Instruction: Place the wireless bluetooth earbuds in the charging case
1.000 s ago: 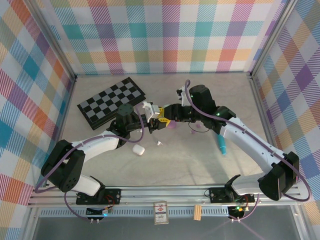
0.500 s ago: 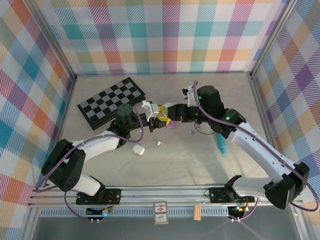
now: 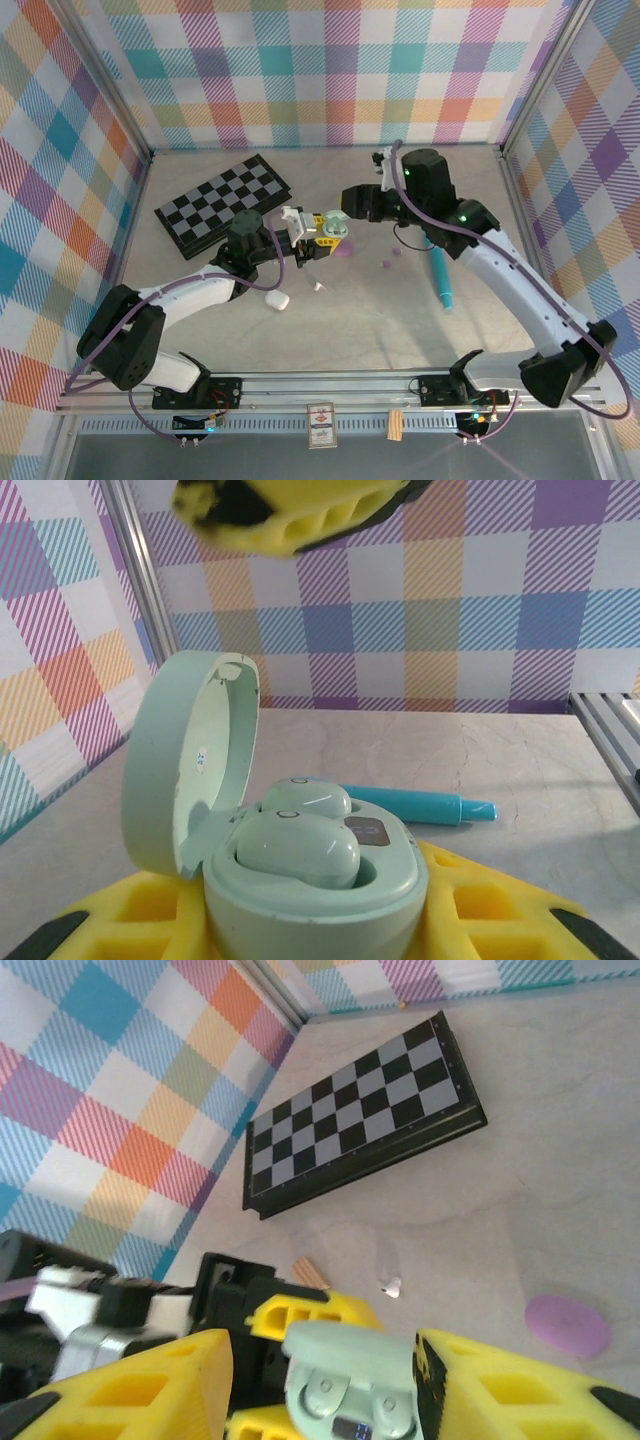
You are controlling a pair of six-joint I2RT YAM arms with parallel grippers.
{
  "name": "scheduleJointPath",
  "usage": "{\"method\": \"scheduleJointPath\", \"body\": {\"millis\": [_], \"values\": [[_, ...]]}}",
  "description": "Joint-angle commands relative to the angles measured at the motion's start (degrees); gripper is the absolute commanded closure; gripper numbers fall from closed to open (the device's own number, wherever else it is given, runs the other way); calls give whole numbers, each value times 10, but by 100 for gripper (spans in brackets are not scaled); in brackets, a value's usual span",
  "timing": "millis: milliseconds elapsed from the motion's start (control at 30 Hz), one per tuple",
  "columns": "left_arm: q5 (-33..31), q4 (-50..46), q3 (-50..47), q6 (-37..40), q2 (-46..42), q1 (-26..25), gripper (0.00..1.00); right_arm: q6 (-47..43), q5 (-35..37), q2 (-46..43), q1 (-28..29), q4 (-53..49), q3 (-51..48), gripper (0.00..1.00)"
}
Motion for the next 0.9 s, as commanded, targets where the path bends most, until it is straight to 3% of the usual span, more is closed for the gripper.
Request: {"method": "scheduleJointPath", "body": {"millis": [0, 467, 600, 767, 867], "values": [[6, 12, -5, 12, -21, -5, 66, -24, 4, 32, -1, -43, 27, 47], [-20, 33, -3, -18, -23, -5, 66, -39, -23, 9, -1, -84, 2, 47], [-22, 42, -2, -25, -21, -5, 66, 12, -40, -37, -19, -14, -48, 42], [-19, 64, -1, -44, -21, -6, 66, 146, -184, -80, -73, 150, -163, 26], [-18, 76, 0, -52, -22, -7, 66, 229, -237, -89, -87, 250, -222, 22]]}}
